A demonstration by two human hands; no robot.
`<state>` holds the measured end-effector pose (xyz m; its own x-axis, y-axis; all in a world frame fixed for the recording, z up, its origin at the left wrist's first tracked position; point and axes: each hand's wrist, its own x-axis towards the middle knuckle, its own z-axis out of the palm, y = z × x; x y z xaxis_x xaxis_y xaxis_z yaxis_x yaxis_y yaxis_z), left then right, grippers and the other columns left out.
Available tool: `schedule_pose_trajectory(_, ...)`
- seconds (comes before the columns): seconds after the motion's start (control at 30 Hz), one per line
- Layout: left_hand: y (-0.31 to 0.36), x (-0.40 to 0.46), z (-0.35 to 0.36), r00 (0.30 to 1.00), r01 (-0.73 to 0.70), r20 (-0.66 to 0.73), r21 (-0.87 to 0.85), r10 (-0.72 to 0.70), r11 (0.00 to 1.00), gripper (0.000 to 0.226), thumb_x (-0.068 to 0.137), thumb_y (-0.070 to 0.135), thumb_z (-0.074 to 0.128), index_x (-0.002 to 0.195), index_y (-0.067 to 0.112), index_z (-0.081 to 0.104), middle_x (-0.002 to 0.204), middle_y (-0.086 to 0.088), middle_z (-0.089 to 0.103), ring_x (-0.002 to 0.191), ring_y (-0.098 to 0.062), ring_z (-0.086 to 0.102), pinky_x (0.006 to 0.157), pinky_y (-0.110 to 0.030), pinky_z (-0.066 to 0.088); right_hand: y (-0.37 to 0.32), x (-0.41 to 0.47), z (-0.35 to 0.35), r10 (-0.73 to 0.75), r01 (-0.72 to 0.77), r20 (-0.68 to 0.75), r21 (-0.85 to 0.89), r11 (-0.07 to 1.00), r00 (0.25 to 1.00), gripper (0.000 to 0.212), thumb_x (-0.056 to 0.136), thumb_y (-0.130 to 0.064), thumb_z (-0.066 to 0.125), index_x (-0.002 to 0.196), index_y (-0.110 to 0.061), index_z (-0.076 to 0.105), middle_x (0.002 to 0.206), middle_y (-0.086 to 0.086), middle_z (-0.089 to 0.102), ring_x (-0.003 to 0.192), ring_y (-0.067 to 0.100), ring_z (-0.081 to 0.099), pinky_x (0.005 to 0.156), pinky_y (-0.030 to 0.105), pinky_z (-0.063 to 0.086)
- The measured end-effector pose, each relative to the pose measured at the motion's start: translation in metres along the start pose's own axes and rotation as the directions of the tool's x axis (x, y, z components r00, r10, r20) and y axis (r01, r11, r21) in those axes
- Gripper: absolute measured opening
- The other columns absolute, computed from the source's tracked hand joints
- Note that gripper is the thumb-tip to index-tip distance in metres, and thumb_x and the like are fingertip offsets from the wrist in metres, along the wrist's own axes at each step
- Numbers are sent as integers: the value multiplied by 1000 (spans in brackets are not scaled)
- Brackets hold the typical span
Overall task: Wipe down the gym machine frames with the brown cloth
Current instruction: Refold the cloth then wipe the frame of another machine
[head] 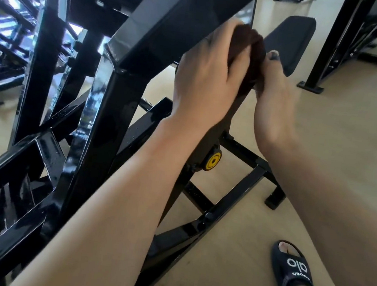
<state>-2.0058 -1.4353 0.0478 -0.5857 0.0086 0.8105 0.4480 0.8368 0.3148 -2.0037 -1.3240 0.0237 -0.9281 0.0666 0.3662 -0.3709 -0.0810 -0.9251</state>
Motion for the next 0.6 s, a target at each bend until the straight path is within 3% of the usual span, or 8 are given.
schedule_pose_trajectory(0.03, -4, 0, -1, 1000, 28, 5, -33, -28, 999, 32, 104, 30, 50, 127, 10, 60, 119, 5, 65, 102, 1, 51, 85, -23, 48, 0, 1, 0, 5, -5, -5, -7, 1000, 1000, 40, 112, -31, 31, 89, -25, 64, 81, -23, 64, 82, -11, 57, 80, 5, 44)
schedule_pose_trajectory(0.1, -12, -8, -7, 996, 85, 36, -96, -82, 992, 32, 105, 31, 48, 130, 13, 57, 117, 20, 56, 102, 12, 45, 88, -20, 47, -1, 0, 2, -9, 10, 31, -28, 1000, 999, 43, 112, -29, 29, 103, -25, 70, 95, -25, 68, 94, -14, 58, 86, 4, 42)
schedule_pose_trajectory(0.17, -18, -24, -13, 996, 46, 80, -106, -37, 993, 31, 105, 30, 49, 128, 11, 55, 121, 15, 53, 115, 0, 50, 93, -23, 48, -2, -1, 3, -23, 23, 39, -18, 1000, 999, 45, 113, -27, 27, 119, -21, 71, 116, -15, 68, 109, -10, 58, 91, 6, 41)
schedule_pose_trajectory(0.23, -20, -37, -17, 987, -87, 133, -73, 96, 994, 31, 103, 27, 50, 126, 7, 55, 131, -4, 55, 123, -20, 52, 96, -29, 47, 0, -3, 5, -49, 49, 9, 6, 999, 999, 44, 112, -25, 28, 123, -18, 70, 121, -8, 68, 113, -6, 58, 91, 7, 41)
schedule_pose_trajectory(0.33, -28, -28, -14, 975, -135, 169, -79, 147, 988, 31, 103, 27, 49, 126, 6, 55, 129, -7, 55, 121, -22, 53, 96, -34, 48, 3, -4, 9, -77, 78, -17, 34, 996, 997, 44, 112, -20, 27, 124, -13, 69, 123, -3, 68, 113, -2, 59, 90, 8, 41)
schedule_pose_trajectory(0.43, -41, -10, -7, 990, 83, 121, -117, -69, 990, 36, 105, 31, 47, 130, 7, 56, 121, 1, 61, 116, -16, 56, 102, -37, 46, 6, -5, 12, -98, 99, -52, 9, 995, 994, 45, 112, -19, 25, 124, -14, 69, 124, -6, 66, 113, -7, 58, 90, 5, 39)
schedule_pose_trajectory(0.5, -52, -3, 0, 966, 257, 77, -141, -248, 956, 42, 105, 34, 45, 135, 6, 58, 132, -4, 64, 126, -17, 56, 109, -35, 42, 9, -5, 12, -121, 119, -60, -37, 992, 991, 45, 113, -19, 25, 125, -16, 68, 126, -11, 64, 114, -13, 54, 93, 4, 36)
schedule_pose_trajectory(0.6, -56, 2, 4, 911, 395, -26, -241, -412, 887, 39, 107, 27, 47, 133, 3, 60, 134, 3, 60, 119, 0, 53, 98, 0, 32, 10, -6, 13, -152, 145, -69, -91, 985, 986, 44, 113, -18, 26, 126, -15, 67, 125, -14, 63, 114, -18, 50, 94, 2, 33)
